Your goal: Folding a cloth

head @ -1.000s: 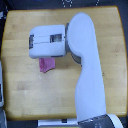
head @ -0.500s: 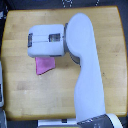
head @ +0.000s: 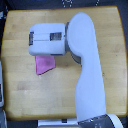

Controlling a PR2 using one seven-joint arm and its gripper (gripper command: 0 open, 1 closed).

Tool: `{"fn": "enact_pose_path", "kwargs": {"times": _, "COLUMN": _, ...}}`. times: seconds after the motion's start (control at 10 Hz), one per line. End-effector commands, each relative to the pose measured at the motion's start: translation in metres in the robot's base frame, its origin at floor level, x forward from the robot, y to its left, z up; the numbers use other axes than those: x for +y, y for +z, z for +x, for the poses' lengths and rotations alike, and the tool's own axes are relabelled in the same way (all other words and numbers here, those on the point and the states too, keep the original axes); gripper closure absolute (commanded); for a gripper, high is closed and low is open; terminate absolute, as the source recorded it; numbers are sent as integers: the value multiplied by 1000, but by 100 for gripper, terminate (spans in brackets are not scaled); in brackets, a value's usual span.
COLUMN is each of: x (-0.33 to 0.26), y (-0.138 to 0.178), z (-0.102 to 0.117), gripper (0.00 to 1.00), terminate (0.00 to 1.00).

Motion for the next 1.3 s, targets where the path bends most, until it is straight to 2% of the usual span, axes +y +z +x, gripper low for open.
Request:
{"fn": "enact_pose_path", "kwargs": {"times": 0.0, "x": -36, "y": 33, "z": 32, "gripper": 0, "terminate": 0}}
{"fn": "enact_pose_path", "kwargs": {"times": 0.6, "x": -104, "y": 101, "z": 59, "gripper": 0, "terminate": 0}}
{"fn": "enact_pose_path", "kwargs": {"times": 0.7, "x": -121, "y": 120, "z": 63, "gripper": 0, "terminate": 0}}
{"fn": "enact_pose_path", "kwargs": {"times": 0.9, "x": -143, "y": 135, "z": 75, "gripper": 0, "terminate": 0}}
{"fn": "enact_pose_path", "kwargs": {"times": 1.2, "x": -198, "y": 162, "z": 77, "gripper": 0, "terminate": 0}}
